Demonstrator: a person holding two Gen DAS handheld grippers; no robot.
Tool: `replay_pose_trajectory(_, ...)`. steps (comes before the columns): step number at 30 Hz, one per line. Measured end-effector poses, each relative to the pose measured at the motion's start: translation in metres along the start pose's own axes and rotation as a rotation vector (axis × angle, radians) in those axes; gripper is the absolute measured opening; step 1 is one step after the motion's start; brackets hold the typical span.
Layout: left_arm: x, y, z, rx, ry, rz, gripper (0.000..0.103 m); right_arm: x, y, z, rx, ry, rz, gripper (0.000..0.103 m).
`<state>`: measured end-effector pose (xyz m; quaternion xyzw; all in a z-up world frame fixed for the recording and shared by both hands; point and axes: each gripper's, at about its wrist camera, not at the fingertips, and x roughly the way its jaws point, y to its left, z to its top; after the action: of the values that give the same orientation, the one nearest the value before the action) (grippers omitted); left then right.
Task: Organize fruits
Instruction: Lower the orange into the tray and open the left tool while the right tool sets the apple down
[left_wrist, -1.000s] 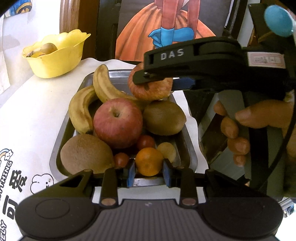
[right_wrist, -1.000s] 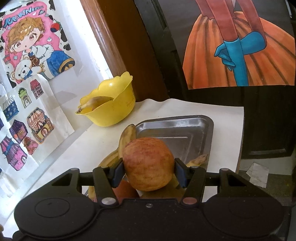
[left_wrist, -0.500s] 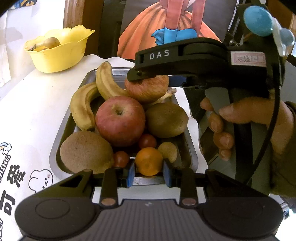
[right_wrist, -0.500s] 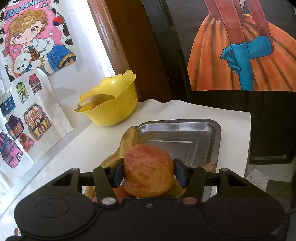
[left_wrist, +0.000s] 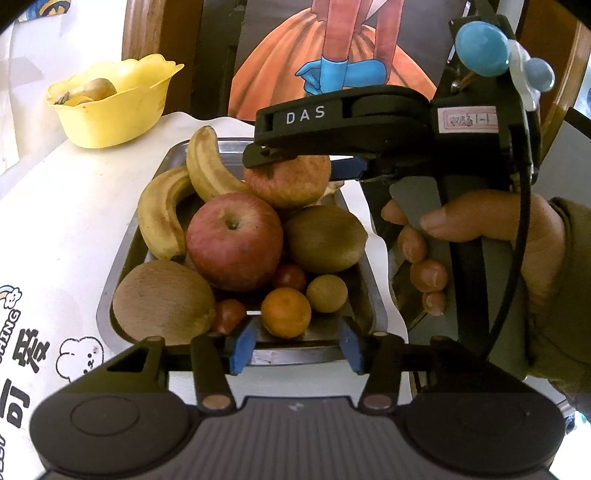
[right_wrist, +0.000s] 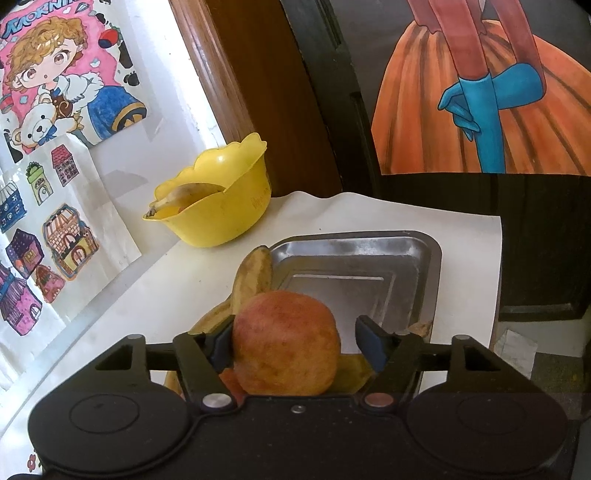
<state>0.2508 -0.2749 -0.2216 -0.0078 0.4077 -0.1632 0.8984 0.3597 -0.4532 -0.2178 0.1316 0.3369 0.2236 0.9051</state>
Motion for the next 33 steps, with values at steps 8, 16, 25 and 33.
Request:
replay_pose_trajectory(8, -0.003, -0.002, -0.002, 0.005, -0.007, 0.007, 0.066, -0.003, -0.003, -0.003, 0.018, 0.005, -0.003, 0.076)
replay_pose_trajectory(16, -0.002, -0.003, -0.002, 0.007, -0.012, 0.01, 0.072, -0.006, -0.004, -0.004, 0.02, 0.001, -0.001, 0.082)
replay_pose_trajectory(25, -0.005, -0.002, 0.0, 0.006, -0.024, 0.009, 0.08, -0.012, -0.003, -0.004, 0.009, -0.005, 0.0, 0.087)
replay_pose_trajectory(33, -0.017, -0.001, 0.001, 0.011, -0.05, -0.004, 0.088, -0.025, -0.002, -0.003, -0.005, -0.018, -0.006, 0.091)
